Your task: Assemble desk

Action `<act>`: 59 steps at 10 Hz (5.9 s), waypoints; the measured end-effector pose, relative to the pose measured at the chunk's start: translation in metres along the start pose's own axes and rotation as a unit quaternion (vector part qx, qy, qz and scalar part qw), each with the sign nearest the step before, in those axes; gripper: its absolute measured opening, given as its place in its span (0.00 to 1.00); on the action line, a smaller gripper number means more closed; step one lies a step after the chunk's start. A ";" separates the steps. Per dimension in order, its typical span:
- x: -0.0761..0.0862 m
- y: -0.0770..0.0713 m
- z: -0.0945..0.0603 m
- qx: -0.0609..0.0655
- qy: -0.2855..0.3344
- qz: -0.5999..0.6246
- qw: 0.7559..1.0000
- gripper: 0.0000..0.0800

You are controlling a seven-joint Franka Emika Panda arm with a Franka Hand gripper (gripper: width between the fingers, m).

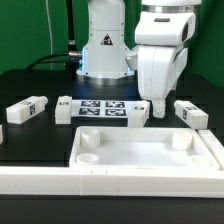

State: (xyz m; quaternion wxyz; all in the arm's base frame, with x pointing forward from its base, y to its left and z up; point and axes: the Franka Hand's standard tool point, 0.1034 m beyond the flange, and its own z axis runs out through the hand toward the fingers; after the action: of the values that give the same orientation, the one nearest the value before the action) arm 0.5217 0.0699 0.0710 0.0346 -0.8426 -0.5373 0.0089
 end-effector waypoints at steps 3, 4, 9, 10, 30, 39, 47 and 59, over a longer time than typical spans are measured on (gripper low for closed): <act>0.012 -0.013 -0.002 -0.006 0.004 0.218 0.976 0.81; 0.024 -0.023 -0.002 -0.005 0.004 0.313 0.950 0.81; 0.040 -0.031 0.002 0.006 0.017 0.481 0.877 0.81; 0.043 -0.043 0.003 0.006 0.013 0.513 0.858 0.81; 0.046 -0.115 0.052 0.180 -0.356 0.468 0.789 0.81; 0.047 -0.116 0.072 0.204 -0.394 0.455 0.772 0.55; 0.043 -0.097 0.033 0.214 -0.375 0.454 0.779 0.36; 0.048 -0.010 -0.057 0.159 -0.198 0.462 0.850 0.36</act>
Offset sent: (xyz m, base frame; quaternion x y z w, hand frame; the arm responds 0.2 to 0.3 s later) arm -0.0226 0.0339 0.0080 -0.0206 -0.0377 0.4138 0.9093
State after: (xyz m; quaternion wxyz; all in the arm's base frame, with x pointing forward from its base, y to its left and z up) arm 0.5357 0.1149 0.1297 0.0528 -0.9570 -0.0733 0.2755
